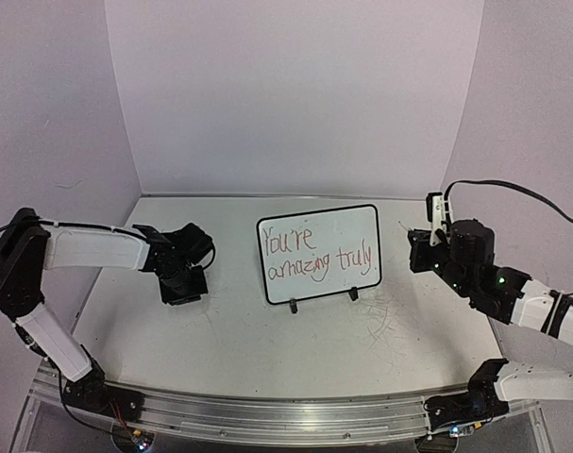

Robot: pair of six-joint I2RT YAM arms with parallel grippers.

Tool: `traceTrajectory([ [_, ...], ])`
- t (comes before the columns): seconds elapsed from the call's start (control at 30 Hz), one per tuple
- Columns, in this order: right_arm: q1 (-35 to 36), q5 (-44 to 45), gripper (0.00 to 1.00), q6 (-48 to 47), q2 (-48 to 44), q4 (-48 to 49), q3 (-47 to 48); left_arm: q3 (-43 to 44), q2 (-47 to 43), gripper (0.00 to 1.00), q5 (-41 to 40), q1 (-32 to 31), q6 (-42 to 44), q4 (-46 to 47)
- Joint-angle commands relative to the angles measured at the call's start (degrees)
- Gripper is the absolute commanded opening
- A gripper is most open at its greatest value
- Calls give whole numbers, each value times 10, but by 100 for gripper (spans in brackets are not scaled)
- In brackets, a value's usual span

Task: Write a sentence on the whiteboard
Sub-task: Insert the whiteboard marker without the cap into the pen cap.

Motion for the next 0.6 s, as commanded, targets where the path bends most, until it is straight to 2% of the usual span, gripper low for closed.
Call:
traceTrajectory([
  [0.0, -3, 19, 0, 13, 0, -24, 39, -9, -112, 1, -65, 1, 65, 65],
  [0.13, -3, 0, 0, 20, 0, -33, 49, -20, -184, 0, -54, 1, 167, 139],
  [0.3, -2, -58, 0, 27, 34, -62, 81, -15, -217, 0, 71, -5, 332, 256],
  [0.37, -1, -94, 0, 32, 43, -66, 90, -1, -213, 0, 105, -24, 400, 271],
  [0.57, 12, -260, 0, 41, 89, -59, 123, 17, -196, 0, 91, -114, 620, 282],
])
